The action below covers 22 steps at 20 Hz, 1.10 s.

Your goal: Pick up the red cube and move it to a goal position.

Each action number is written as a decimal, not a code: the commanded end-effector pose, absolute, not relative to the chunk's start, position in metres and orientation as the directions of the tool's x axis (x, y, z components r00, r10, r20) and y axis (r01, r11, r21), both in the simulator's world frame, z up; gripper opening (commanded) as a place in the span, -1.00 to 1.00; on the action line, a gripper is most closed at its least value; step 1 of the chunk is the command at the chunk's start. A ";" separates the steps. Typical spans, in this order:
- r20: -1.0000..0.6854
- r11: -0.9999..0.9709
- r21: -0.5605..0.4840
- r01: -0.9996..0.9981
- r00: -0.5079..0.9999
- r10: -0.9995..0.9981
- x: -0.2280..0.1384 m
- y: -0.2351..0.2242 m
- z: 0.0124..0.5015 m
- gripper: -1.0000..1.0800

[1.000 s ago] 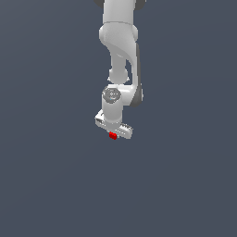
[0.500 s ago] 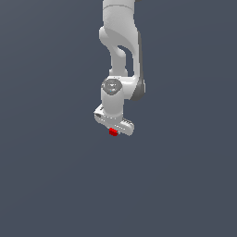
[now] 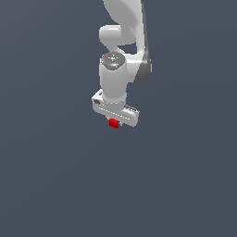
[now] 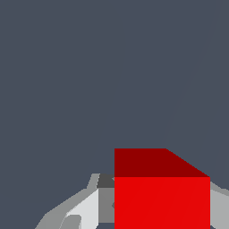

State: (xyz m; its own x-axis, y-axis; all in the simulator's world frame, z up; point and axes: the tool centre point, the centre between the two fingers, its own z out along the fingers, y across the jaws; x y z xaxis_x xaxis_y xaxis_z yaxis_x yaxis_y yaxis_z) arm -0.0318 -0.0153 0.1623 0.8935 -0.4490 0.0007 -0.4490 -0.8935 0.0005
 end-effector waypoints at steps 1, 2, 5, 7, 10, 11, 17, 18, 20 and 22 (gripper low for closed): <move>0.001 -0.893 0.001 -0.449 0.893 -0.449 -0.029 -0.014 0.188 -1.00; 0.001 -0.893 0.001 -0.449 0.893 -0.449 -0.027 -0.013 0.196 -1.00; 0.001 -0.893 0.001 -0.449 0.893 -0.449 -0.023 -0.011 0.220 -1.00; 0.001 -0.893 0.001 -0.449 0.893 -0.449 -0.021 -0.010 0.232 -1.00; 0.000 -0.894 0.001 -0.449 0.894 -0.449 -0.018 -0.009 0.247 -1.00; 0.000 -0.894 0.001 -0.449 0.894 -0.449 -0.017 -0.008 0.251 -1.00; 0.000 -0.894 0.000 -0.449 0.894 -0.449 -0.014 -0.007 0.263 -1.00; 0.000 -0.894 0.000 -0.449 0.894 -0.449 -0.014 -0.007 0.263 -1.00; 0.000 -0.894 0.000 -0.449 0.894 -0.449 -0.014 -0.007 0.262 -1.00; 0.000 -0.894 0.000 -0.449 0.894 -0.449 -0.014 -0.007 0.261 -1.00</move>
